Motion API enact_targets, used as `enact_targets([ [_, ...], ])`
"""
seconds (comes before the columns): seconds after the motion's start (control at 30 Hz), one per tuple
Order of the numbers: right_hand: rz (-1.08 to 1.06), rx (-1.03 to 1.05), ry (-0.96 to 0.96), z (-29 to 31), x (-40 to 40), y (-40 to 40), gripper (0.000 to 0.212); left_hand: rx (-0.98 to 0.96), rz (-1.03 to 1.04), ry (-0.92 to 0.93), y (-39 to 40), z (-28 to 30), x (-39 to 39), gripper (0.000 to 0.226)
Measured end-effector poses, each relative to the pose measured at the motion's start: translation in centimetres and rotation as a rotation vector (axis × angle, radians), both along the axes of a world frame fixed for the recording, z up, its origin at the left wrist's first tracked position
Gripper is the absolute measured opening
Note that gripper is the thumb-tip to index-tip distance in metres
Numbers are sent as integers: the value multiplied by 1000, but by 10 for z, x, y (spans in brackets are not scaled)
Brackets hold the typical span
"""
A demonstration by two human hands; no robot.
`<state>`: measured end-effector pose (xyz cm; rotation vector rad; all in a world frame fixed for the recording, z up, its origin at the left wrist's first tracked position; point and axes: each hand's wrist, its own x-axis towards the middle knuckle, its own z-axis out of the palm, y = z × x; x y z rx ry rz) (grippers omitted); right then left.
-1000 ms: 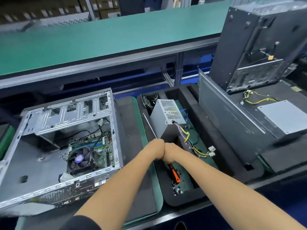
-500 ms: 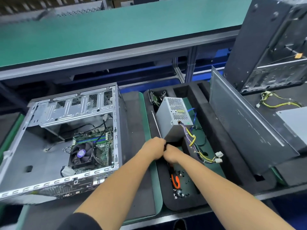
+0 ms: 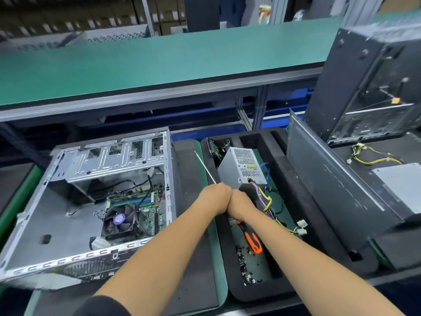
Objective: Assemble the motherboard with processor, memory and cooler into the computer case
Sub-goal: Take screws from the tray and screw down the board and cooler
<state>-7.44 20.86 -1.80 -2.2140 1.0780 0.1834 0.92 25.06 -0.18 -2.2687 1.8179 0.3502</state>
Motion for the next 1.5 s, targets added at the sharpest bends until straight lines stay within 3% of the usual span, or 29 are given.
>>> enact_targets([
  [0.07,-13,-24,-56,15,3,0,16,-66,-20,-23,2,14,7,25],
  [0.17,-93,15,-167,38,11,-2,20,-175,-28,-21,6,34,20,22],
  [0.3,-189,281,-325,80,30,-7,24,-305,-23,9,10,62,50,23],
  [0.37,-154,376,-371,105,40,-9,25,-384,-22,5,15,75,68,23],
  [0.5,-54,340,-434,154,58,-8,20,-592,9,9,28,102,96,21],
  [0.63,-65,497,-589,198,78,1,8,-765,81,34,41,129,121,21],
  [0.8,134,245,-828,236,106,13,24,-927,169,157,70,150,152,19],
  [0.9,376,260,-1037,250,124,33,33,-1030,174,277,89,154,165,24],
  [1.03,330,301,-1252,259,168,67,9,-970,179,471,106,153,173,33],
  [1.13,212,320,-1345,252,193,88,25,-897,217,707,122,149,180,35],
  [1.23,147,404,-1364,238,212,106,47,-608,222,802,146,129,203,16],
  [1.33,130,531,-1326,227,225,118,54,-329,296,873,175,92,226,15],
  [1.5,117,523,-1252,206,241,129,54,-366,426,843,196,34,247,13],
])
